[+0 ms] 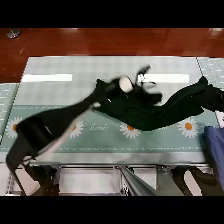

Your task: Fold the shirts.

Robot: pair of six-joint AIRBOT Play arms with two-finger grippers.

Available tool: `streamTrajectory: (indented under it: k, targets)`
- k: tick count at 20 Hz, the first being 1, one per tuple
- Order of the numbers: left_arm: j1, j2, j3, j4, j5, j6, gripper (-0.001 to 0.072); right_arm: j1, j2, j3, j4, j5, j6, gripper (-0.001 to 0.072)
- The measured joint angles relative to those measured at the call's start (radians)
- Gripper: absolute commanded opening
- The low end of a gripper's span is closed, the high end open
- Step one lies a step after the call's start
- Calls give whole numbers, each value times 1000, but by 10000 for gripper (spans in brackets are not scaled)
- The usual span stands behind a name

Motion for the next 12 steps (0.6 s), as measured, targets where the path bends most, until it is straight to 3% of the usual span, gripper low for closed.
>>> streamTrajectory:
  k: [6, 12]
  targets:
    - [399, 224, 18, 35, -168, 10, 24, 64, -125, 19, 164, -47, -94, 29]
    - [719, 607, -156, 174, -282, 98, 25, 418, -446, 206, 171, -197, -89, 29]
